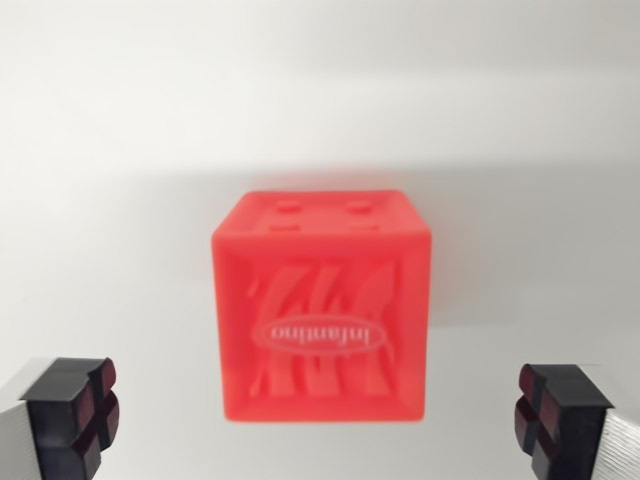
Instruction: Destack cube
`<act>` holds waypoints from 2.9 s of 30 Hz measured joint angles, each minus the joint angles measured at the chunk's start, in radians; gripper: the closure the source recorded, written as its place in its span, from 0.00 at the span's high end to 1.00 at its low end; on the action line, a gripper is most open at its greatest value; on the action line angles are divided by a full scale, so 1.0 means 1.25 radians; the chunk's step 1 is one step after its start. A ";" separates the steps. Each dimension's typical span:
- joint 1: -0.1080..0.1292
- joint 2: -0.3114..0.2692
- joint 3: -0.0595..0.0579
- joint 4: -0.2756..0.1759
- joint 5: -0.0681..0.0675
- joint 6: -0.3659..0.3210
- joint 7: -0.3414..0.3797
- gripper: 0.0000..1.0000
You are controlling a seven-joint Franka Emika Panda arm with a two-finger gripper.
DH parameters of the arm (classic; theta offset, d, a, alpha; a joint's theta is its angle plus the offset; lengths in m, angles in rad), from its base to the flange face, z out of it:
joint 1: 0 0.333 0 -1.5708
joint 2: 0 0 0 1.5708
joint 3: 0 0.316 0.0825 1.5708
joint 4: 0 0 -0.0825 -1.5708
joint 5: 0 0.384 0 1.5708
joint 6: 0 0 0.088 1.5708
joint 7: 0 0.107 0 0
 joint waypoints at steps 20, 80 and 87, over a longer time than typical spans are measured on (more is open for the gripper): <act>0.010 -0.159 -0.019 -0.007 -0.053 -0.148 0.038 1.00; 0.010 -0.359 -0.020 0.105 -0.099 -0.459 0.071 1.00; 0.010 -0.358 -0.020 0.105 -0.099 -0.459 0.071 1.00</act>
